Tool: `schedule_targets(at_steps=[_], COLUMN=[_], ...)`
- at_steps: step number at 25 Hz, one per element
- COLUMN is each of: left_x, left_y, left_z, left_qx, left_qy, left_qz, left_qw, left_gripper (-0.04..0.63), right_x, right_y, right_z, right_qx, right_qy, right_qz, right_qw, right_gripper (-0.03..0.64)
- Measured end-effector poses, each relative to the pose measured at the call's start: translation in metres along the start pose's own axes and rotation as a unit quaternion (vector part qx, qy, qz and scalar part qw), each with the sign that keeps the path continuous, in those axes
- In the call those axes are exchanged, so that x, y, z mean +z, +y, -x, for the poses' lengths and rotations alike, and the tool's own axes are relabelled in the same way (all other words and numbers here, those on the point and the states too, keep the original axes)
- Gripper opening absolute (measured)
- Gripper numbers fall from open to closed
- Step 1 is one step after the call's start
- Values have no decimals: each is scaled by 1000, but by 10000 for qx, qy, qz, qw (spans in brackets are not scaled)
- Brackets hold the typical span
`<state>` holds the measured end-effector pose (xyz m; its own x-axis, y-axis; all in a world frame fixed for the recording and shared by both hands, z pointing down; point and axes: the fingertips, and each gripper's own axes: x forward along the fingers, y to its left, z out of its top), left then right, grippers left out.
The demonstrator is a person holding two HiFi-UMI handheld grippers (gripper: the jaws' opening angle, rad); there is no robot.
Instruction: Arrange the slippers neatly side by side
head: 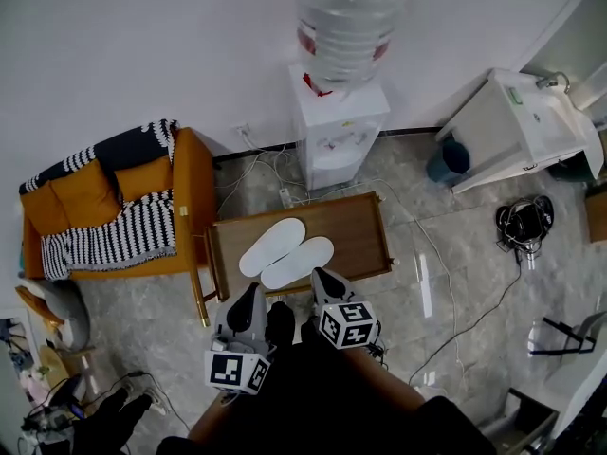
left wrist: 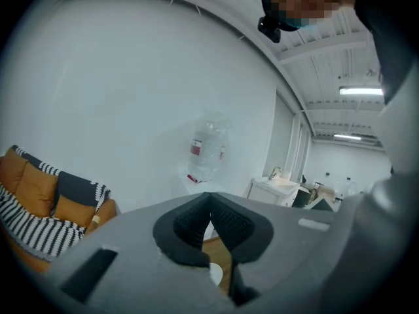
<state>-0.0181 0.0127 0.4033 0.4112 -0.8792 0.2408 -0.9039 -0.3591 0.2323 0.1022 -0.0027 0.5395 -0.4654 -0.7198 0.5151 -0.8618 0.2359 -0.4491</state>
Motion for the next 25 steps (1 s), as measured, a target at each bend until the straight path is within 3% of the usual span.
schedule_targets(at_steps=[12,22,25], left_x=[-5,-12,-14], left_y=[37,54,59], left_z=[-23,-31,-33], left_qx=[-284,-410,-394], left_qy=[198,288,320], left_qz=[27,173,208], left_qw=[9994,9986,9985], left_gripper=[12,12,12], right_x=[-38,-95,-115], right_y=[-12,-40,-49], right_z=[-59,-93,-104], right_qx=[-395,-872,-945], right_qy=[544,1169,1361], right_qz=[-633,-1365,-1636], right_qw=[9957,9798,9725], right_gripper=[14,18,73])
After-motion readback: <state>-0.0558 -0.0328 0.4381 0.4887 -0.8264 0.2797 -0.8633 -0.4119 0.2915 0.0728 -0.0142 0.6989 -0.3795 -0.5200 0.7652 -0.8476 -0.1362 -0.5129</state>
